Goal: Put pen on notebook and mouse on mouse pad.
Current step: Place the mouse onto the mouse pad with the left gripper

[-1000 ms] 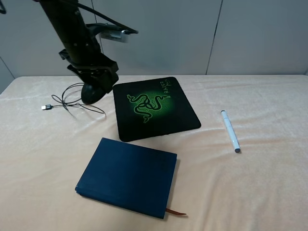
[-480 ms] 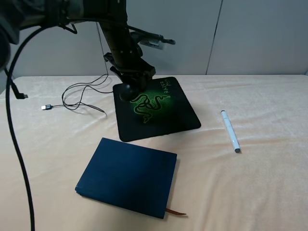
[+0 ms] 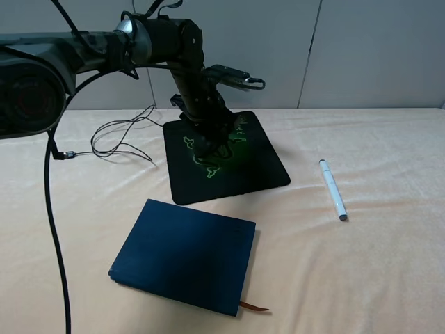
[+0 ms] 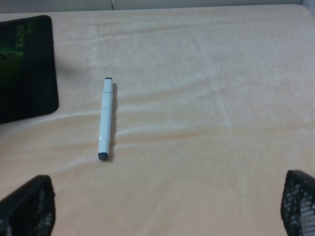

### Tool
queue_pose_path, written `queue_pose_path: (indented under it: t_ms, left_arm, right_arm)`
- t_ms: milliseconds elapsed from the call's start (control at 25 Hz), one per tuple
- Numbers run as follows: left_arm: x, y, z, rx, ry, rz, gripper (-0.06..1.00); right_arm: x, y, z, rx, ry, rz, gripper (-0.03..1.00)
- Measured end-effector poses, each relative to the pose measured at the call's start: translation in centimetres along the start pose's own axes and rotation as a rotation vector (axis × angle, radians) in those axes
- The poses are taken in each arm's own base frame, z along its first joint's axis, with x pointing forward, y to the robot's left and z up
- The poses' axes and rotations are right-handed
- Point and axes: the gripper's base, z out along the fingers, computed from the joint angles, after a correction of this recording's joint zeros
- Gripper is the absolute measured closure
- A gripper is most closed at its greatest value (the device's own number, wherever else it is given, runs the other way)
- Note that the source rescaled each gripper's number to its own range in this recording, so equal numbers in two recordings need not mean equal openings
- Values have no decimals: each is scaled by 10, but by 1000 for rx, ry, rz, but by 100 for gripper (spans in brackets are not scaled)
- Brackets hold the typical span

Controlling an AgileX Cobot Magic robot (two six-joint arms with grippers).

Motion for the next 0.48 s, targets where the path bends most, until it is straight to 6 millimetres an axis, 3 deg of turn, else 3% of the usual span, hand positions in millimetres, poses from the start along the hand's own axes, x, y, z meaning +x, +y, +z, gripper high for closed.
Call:
queue_pose_path:
  t_ms: [480]
  left_arm:
    - [-4, 1, 7, -10, -48, -1, 94]
  right_arm:
    - [0, 0, 0, 0, 0, 0, -3]
